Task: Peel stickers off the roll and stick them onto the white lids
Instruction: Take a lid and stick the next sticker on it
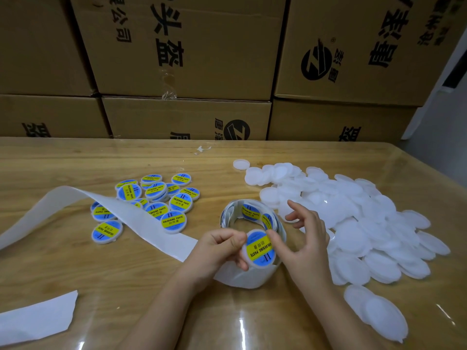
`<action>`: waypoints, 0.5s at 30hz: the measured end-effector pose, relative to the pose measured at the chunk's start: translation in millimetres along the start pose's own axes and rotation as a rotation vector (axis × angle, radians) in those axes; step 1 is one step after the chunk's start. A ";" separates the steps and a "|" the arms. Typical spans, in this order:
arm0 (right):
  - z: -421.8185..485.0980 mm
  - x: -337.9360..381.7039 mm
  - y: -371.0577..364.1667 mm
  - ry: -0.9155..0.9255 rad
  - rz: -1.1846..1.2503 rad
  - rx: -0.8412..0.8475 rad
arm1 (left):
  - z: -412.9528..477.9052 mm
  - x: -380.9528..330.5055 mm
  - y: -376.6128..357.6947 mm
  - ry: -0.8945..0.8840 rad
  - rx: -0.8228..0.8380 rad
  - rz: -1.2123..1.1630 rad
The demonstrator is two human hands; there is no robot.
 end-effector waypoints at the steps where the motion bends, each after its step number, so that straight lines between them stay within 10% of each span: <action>1: -0.9 -0.2 -0.5 0.000 -0.001 0.005 | -0.3 0.3 -1.8 0.007 0.022 0.003; 15: -17.7 3.7 -17.2 0.121 -0.077 0.107 | -1.9 6.0 -3.9 0.071 -0.003 0.061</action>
Point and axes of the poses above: each hand's wrist, its own z-axis towards the middle knuckle, its own y-axis out of the back of the hand, x = y × z, the point moved 5 cm from there along z, towards the middle knuckle, and after that the axes turned 13 degrees about -y, right-handed, at the moved point
